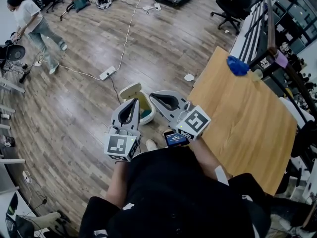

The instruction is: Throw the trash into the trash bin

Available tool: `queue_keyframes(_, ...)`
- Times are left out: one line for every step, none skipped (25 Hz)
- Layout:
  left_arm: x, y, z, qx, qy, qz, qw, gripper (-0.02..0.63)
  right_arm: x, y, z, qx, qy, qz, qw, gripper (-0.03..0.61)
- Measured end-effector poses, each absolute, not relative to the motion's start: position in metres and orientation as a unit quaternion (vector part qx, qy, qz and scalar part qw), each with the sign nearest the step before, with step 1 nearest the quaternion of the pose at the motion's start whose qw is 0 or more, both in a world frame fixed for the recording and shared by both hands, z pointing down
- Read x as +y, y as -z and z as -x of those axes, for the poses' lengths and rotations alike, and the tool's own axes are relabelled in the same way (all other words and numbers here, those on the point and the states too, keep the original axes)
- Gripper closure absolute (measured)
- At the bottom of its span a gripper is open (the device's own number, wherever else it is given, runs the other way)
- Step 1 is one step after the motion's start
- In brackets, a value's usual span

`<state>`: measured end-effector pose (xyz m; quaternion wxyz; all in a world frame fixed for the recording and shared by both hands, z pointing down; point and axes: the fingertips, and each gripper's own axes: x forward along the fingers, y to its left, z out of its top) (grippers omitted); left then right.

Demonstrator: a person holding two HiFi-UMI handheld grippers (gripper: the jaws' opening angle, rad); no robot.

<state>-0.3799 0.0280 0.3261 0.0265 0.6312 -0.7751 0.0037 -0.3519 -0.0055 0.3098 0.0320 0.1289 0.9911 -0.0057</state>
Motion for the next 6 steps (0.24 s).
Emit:
queue_keyframes(0.0285,-0.3260,0.3800,-0.776,-0.003,-0.630,0.027,0.607,-0.0053,-0.3097,0.3520,0.991,0.007,-0.130,0.032,0.581)
queue_keyframes(0.0291,-0.3260,0.3800,-0.776,-0.002,-0.630,0.028,0.607,-0.0052,-0.3095,0.3519,0.991,0.009,-0.130,0.032,0.581)
queue_keyframes(0.0298,-0.3256,0.3802,-0.777,-0.001,-0.629,0.028,0.607,-0.0048,-0.3090,0.3520,0.991,0.010,-0.131,0.031,0.581)
queue_keyframes(0.0305,-0.3248,0.3807,-0.777,0.000,-0.629,0.029,0.607,-0.0044,-0.3082,0.3524,0.991,0.011,-0.131,0.032,0.581)
queue_keyframes(0.0313,-0.3237,0.3814,-0.777,0.001,-0.629,0.029,0.606,-0.0039,-0.3070,0.3530,0.991,0.012,-0.131,0.032,0.580)
queue_keyframes(0.0320,-0.3223,0.3823,-0.778,0.002,-0.628,0.029,0.607,-0.0033,-0.3056,0.3538,0.991,0.012,-0.131,0.033,0.581)
